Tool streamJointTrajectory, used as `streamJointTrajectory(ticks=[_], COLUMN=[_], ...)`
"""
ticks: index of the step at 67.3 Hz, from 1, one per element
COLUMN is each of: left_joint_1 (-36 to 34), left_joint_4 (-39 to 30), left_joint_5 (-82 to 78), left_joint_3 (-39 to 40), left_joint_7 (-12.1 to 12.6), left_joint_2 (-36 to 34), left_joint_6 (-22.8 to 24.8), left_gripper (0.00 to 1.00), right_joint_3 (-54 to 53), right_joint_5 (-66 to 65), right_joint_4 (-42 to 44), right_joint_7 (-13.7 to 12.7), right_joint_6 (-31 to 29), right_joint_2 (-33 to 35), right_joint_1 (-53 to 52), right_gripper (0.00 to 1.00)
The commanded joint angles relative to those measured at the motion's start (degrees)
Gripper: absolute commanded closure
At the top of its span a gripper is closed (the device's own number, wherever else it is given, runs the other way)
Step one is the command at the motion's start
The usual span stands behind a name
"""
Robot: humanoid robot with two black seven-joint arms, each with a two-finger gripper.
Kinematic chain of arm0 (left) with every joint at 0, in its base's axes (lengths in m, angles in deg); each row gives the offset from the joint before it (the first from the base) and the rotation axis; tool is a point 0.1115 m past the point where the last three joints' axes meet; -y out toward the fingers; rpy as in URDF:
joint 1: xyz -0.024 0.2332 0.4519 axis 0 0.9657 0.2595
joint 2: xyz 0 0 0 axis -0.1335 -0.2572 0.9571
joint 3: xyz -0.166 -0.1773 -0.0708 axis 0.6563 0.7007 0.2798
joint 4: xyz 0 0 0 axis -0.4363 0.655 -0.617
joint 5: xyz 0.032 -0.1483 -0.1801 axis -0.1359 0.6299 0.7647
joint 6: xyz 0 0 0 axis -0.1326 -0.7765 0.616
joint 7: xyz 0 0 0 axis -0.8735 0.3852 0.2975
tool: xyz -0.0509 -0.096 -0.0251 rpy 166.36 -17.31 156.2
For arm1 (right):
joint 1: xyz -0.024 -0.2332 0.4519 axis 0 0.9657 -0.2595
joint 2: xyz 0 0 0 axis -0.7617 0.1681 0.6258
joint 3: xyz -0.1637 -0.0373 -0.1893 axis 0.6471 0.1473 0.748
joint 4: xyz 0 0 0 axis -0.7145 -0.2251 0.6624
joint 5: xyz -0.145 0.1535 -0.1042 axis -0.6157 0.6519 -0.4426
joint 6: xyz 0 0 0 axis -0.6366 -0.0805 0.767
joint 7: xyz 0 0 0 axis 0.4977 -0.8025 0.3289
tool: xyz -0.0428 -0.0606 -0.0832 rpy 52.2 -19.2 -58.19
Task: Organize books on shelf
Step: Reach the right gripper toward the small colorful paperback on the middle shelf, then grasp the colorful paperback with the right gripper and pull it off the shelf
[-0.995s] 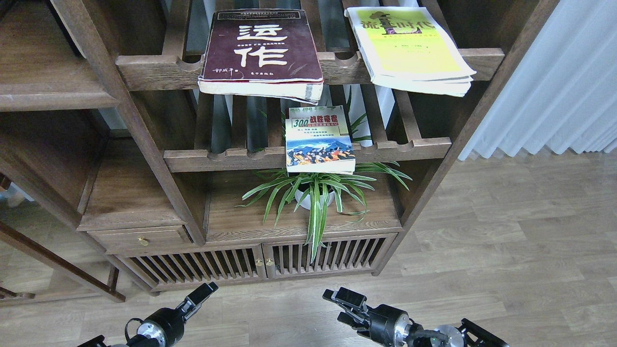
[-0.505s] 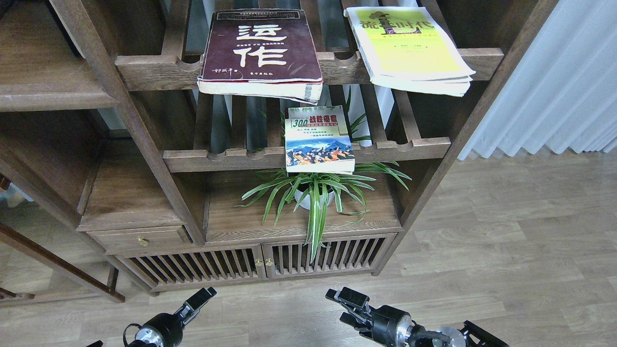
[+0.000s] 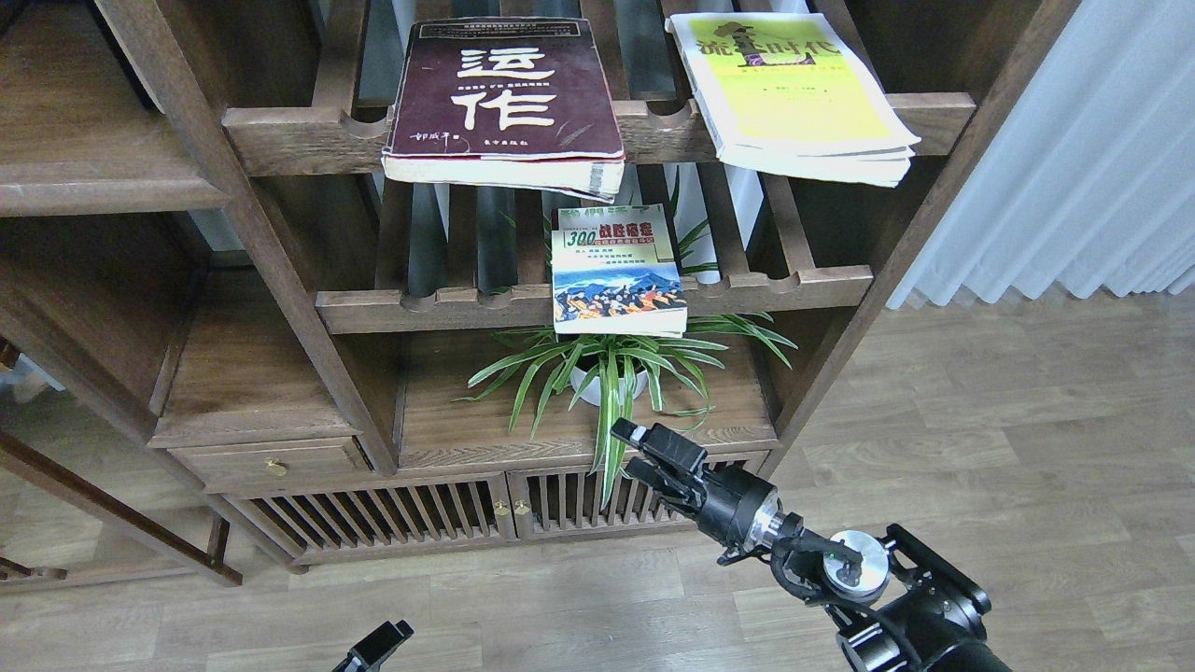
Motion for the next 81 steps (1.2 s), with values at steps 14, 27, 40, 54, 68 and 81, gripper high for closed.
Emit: streamJointTrajectory(ticks=[14, 27, 40, 54, 68, 81], left_joint_1=[0.9, 0.9, 0.9, 1.0, 1.3, 1.7], left_joint_4=[0.2, 0.4, 0.6, 0.6, 0.7, 0.7], left_joint_5=[0.2, 0.6, 0.7, 0.7, 0.7, 0.7], left_joint_3=[0.2, 0.5, 0.7, 0.8, 0.8, 1.1], left_joint_7=[-0.1, -0.2, -0.3, -0.3, -0.3, -0.3], left_joint_2=[0.0, 0.0, 0.0, 0.0, 0.0, 0.0], left_joint_6=[0.0, 0.0, 0.0, 0.0, 0.0, 0.0], left_gripper=[0.0, 0.0, 0.0, 0.0, 0.0, 0.0], right_joint_3=[-1.8, -1.8, -1.8, -1.8, -1.7, -1.7], right_joint_5=[-0.7, -1.3, -1.3, -2.0, -3.4, -3.4], right_joint_4=[-9.1, -8.5, -8.5, -7.5, -3.5, -1.4], right_joint_7=[0.0, 1.4, 2.2, 3.9, 6.2, 6.3], right_joint_6=[11.4, 13.4, 14.4, 17.7, 18.5, 18.6], right_joint_2=[0.0, 0.0, 0.0, 0.0, 0.0, 0.0], right_joint_1=[-0.7, -2.7, -4.9, -7.7, -10.6, -11.7], right_gripper=[0.0, 0.0, 0.0, 0.0, 0.0, 0.0])
